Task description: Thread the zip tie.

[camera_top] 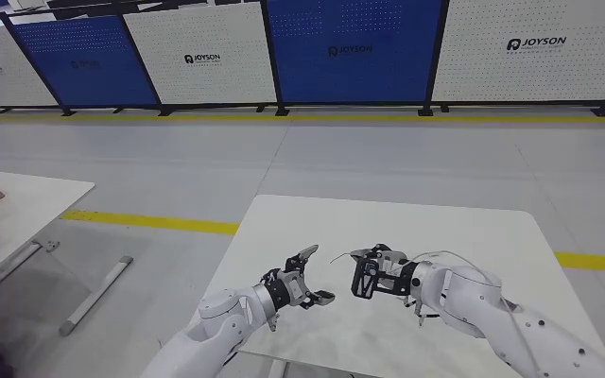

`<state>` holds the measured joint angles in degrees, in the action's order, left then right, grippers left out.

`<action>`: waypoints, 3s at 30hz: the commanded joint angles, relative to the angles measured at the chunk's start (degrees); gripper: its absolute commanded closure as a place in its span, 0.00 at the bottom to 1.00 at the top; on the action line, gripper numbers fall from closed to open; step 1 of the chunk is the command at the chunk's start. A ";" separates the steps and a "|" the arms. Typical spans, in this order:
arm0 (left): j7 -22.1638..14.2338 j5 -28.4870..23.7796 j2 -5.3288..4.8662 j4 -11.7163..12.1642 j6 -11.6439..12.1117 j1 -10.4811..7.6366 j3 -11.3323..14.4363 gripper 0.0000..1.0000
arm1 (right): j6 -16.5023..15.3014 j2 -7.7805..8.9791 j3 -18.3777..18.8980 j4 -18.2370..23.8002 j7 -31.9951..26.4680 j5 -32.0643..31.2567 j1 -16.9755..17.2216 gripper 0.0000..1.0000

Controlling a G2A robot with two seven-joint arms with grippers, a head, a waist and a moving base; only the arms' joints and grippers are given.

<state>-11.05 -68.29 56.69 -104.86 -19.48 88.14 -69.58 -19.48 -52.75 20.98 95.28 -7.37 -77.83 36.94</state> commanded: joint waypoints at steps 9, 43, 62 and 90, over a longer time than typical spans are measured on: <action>4.70 1.01 0.78 -0.43 3.04 -0.97 1.88 0.00 | 0.00 -0.69 -0.08 2.27 -1.81 -5.67 1.09 1.00; 13.97 -2.55 2.98 0.62 4.79 -5.76 6.36 0.00 | 0.00 -1.12 -0.65 1.91 -1.82 -5.07 0.61 1.00; 13.69 -0.46 3.73 1.15 4.57 -5.24 5.96 0.58 | 0.00 -1.12 -0.65 1.91 -1.82 -5.07 0.61 1.00; 14.42 -1.70 4.80 1.89 1.48 -6.09 5.28 0.86 | 0.00 -1.12 -0.65 1.91 -1.82 -5.07 0.61 1.00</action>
<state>3.48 -69.92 61.47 -103.05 -17.96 82.05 -64.22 -19.48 -53.86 20.33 97.18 -9.19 -82.90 37.55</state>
